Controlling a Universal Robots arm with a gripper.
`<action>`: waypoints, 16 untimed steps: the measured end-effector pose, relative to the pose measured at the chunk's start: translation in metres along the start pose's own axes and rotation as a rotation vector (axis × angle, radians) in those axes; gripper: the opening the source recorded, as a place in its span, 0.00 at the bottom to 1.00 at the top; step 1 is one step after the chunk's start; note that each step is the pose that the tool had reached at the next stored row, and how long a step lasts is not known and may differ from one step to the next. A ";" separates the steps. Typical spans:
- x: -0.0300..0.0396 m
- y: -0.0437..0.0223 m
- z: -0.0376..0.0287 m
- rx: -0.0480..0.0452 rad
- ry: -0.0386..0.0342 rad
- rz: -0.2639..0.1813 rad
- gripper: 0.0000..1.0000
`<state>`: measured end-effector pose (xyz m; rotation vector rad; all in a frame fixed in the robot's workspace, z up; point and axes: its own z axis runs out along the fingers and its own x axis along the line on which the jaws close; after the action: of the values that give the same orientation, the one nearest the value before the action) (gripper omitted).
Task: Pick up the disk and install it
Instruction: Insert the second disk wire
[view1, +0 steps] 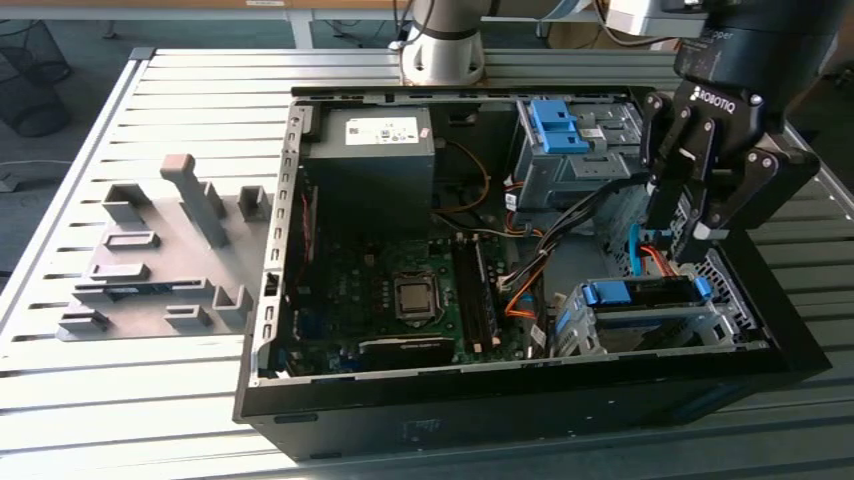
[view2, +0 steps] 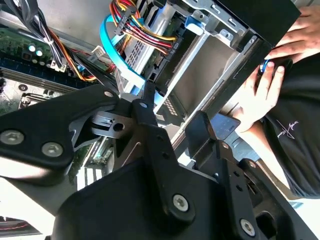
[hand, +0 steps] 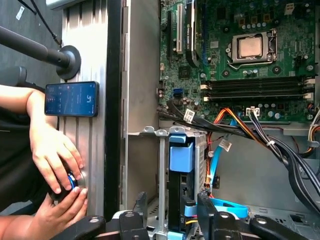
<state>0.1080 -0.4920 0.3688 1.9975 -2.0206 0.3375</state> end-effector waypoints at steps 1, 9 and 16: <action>-0.0005 -0.0004 -0.0001 -0.0013 -0.0001 0.003 0.52; -0.0067 -0.0013 -0.0008 -0.0110 -0.0009 0.029 0.44; -0.0112 -0.0037 0.0012 -0.0123 -0.0009 0.032 0.35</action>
<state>0.1118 -0.4820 0.3635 1.9603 -2.0522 0.3302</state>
